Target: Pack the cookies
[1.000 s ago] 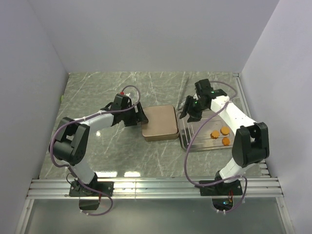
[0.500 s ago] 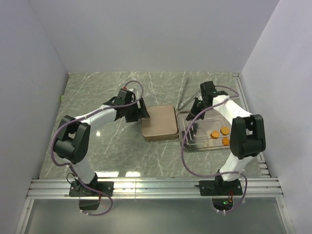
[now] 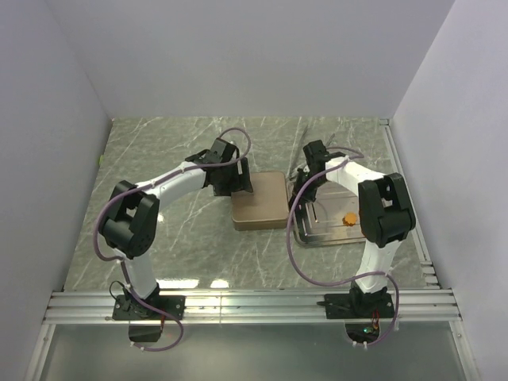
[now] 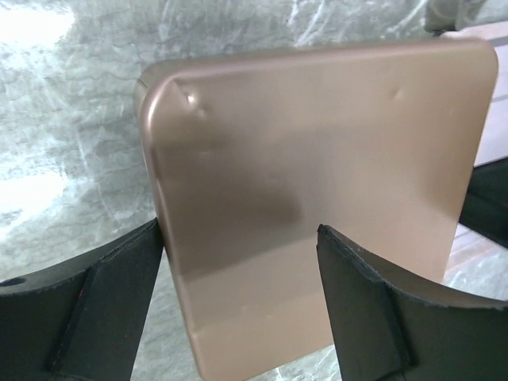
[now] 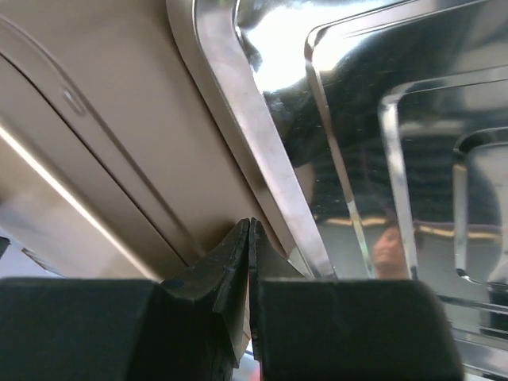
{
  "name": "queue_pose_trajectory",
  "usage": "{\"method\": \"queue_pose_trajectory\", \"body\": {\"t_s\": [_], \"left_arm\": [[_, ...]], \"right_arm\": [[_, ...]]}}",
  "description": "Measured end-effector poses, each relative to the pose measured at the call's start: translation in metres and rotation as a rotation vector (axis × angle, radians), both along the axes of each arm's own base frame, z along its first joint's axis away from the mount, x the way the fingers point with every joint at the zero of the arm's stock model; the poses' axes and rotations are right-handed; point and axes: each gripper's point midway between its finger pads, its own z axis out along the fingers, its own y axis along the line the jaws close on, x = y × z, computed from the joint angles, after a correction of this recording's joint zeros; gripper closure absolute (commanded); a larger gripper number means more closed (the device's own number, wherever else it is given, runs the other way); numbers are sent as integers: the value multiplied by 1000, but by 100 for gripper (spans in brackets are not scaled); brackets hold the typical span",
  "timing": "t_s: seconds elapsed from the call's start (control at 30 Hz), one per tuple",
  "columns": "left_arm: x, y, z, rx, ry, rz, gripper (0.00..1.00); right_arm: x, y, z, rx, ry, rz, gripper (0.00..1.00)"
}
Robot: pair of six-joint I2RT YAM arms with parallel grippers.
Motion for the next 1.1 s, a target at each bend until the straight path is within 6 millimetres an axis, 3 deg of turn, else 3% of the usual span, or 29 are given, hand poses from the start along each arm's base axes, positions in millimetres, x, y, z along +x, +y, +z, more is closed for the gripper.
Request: {"method": "queue_pose_trajectory", "body": {"t_s": [0.37,0.57,0.67,0.83,1.0,1.1], "left_arm": [[5,0,-3,94,18,23,14],[2,-4,-3,96,16,19,14],[0,-6,-6,95,18,12,15],[-2,-8,-9,89,21,8,15],[-2,-8,-9,88,21,9,15],[-2,-8,-9,87,22,11,15]], "right_arm": [[-5,9,-1,-1,3,24,93],[0,-4,2,-39,-27,20,98],[7,-16,19,-52,-81,15,100],[19,-22,71,-2,-231,7,100],[19,6,126,199,-375,70,100],[16,25,134,325,-389,121,100]]}}
